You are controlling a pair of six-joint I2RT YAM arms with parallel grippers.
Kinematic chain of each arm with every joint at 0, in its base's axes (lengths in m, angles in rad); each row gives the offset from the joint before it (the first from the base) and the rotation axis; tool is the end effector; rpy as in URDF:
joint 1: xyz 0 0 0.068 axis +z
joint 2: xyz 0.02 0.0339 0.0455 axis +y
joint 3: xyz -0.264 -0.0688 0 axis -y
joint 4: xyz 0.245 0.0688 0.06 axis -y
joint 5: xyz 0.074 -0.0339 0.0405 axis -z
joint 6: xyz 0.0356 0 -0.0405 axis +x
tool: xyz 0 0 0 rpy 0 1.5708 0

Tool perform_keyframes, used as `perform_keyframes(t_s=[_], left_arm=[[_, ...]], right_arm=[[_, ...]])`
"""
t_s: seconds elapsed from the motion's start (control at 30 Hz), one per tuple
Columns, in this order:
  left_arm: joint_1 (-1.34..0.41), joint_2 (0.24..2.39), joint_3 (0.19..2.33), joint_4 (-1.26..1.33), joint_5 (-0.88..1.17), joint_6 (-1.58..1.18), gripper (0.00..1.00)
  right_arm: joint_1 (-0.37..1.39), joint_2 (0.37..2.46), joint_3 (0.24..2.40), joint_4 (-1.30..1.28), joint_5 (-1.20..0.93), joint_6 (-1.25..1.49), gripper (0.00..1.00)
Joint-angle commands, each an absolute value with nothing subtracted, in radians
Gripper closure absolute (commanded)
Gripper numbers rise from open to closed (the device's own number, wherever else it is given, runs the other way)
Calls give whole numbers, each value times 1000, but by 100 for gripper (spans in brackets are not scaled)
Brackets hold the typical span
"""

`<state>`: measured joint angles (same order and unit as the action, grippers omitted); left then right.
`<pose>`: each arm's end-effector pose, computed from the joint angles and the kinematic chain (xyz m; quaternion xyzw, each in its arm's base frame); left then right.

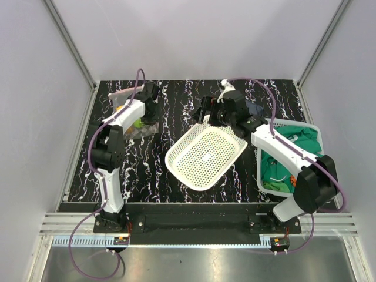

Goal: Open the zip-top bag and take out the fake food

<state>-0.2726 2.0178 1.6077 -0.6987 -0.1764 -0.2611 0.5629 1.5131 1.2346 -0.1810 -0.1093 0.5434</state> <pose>0.4171 -0.1101 0.2113 -0.0146 0.9698 0.0226 0.2426 0.2980 0.1927 0.3189 -0.0371 0.8480 0.3162 0.4238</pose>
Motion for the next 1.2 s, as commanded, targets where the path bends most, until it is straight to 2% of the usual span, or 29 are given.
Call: perform_keyframes(t_s=[0.0, 0.13, 0.27, 0.3, 0.33, 0.37, 0.43, 0.47, 0.53, 0.63, 0.87, 1.17], left_arm=[[-299, 1906, 1502, -718, -216, -255, 100], [-310, 1752, 1283, -712, -186, -276, 100], [-308, 1560, 1117, -724, -244, -291, 100], [-307, 1502, 1103, -748, -261, -293, 96], [-304, 1476, 1103, -764, -285, -295, 67], [-304, 1453, 1106, -768, -291, -290, 48], [-304, 1398, 1147, -773, -247, -282, 28], [-307, 1390, 1167, -759, -223, -272, 25], [-310, 1397, 1233, -723, -101, -236, 24], [-334, 1506, 1331, -675, -40, -166, 27], [-362, 1847, 1668, -626, 70, -28, 41], [-445, 2065, 1718, -488, -69, 20, 36]], right_arm=[[560, 1568, 1269, -84, -167, 545, 0], [561, 1693, 1362, -40, -235, 557, 0], [561, 1791, 1442, -29, -290, 563, 0], [560, 1810, 1475, -29, -307, 561, 0], [561, 1847, 1494, -38, -314, 560, 0], [561, 1862, 1509, -44, -322, 557, 0], [560, 1897, 1551, -64, -325, 555, 0], [561, 1908, 1563, -78, -322, 548, 0], [560, 1919, 1600, -127, -293, 540, 0], [554, 1885, 1579, -132, -275, 538, 1], [486, 1757, 1453, -133, -284, 591, 0], [365, 1591, 1289, -133, -304, 569, 0]])
